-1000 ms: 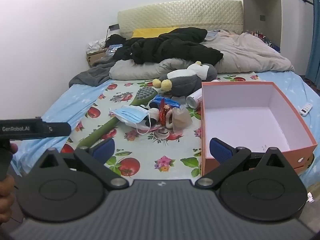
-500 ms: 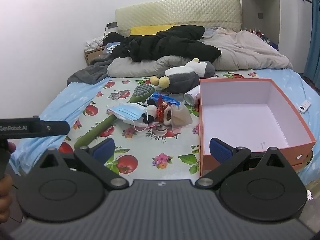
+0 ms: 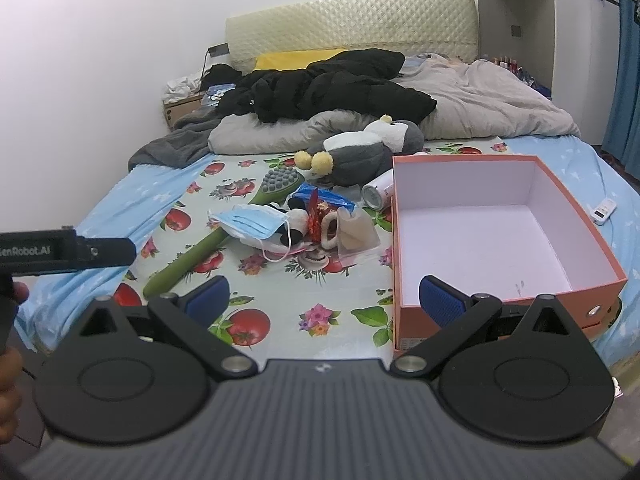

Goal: Organize soft objects

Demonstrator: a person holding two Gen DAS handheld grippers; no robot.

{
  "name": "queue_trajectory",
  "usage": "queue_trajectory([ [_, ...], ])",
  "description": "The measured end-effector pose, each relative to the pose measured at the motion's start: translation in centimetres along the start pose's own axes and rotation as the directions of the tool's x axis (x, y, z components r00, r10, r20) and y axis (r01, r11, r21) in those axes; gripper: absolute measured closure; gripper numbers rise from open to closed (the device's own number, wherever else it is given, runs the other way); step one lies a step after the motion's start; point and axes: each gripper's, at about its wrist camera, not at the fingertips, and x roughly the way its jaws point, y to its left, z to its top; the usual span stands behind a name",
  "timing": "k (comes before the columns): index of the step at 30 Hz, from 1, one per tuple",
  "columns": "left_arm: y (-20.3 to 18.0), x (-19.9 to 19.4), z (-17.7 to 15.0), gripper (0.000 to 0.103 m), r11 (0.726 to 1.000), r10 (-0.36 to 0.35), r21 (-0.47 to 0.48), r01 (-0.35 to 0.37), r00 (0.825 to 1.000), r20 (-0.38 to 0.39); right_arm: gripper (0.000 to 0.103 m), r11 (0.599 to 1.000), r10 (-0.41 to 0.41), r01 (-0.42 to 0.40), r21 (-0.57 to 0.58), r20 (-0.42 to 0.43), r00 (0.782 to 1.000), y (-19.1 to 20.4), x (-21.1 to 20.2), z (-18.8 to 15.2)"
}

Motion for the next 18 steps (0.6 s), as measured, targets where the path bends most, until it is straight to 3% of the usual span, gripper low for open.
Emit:
queue_trajectory([
  [18,-0.43,0.74,-0.04,0.0,1.0,-0.015,0.006,0.015,1.0,-0.009,0.0,1.0,-0.007,0.007,0.003,-0.001,1.0,-0.17,-0.06,-0.12],
])
